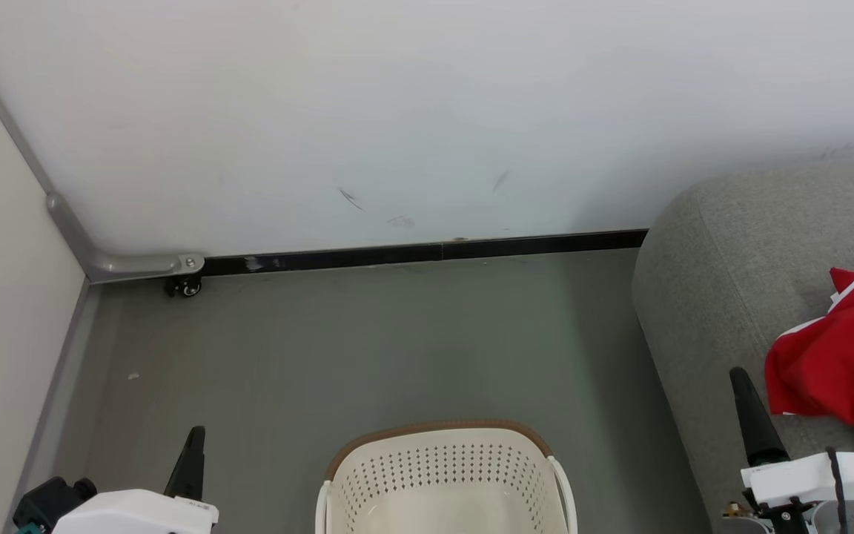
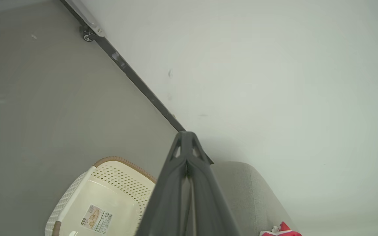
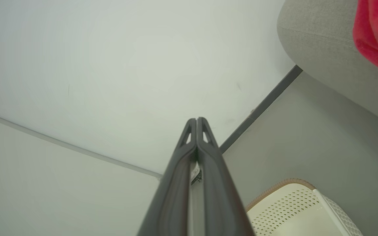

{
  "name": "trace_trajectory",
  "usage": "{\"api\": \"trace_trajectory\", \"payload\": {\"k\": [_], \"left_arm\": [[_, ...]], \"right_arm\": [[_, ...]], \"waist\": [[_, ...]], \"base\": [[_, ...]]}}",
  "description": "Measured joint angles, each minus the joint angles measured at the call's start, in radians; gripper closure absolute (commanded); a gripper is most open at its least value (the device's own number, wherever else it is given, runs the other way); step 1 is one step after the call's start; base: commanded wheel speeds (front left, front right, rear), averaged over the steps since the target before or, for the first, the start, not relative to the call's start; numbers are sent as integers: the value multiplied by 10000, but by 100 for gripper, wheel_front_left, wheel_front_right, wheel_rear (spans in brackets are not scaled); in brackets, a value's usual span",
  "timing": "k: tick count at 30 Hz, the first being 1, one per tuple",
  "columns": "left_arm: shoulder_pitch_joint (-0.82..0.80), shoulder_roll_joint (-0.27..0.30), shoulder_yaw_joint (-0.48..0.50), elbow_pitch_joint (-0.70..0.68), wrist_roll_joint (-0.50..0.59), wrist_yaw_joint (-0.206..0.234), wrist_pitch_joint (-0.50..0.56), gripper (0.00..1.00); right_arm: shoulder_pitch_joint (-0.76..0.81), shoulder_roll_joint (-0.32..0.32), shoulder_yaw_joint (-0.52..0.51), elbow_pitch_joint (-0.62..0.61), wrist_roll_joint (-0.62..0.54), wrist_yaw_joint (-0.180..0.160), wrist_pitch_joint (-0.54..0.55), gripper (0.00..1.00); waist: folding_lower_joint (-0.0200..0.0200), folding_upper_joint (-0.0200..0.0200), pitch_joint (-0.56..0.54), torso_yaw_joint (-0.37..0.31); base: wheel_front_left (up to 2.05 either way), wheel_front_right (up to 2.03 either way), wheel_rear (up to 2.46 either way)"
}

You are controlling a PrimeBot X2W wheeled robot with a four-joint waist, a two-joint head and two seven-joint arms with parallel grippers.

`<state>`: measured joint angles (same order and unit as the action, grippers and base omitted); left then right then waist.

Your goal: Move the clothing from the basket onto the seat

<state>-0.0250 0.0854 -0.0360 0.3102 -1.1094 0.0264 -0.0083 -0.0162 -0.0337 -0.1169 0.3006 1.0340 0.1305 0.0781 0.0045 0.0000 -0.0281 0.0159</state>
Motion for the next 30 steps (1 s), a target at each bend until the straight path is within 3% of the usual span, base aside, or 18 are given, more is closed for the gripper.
{"api": "trace_trajectory", "payload": {"k": [9,30], "left_arm": [[-92,-94,311,-48,-1177,-320,309,100],[-251,-343,976,-144,-3806,-1152,974,100]], "right_arm": [[-101,-2,-63,-36,1358,0,31,100],[-390,-10,-249,-96,4360,0,299,100]], "waist": [[-30,0,111,-40],[-38,0,256,-128]], "base": [[0,0,0],[0,0,0]]}}
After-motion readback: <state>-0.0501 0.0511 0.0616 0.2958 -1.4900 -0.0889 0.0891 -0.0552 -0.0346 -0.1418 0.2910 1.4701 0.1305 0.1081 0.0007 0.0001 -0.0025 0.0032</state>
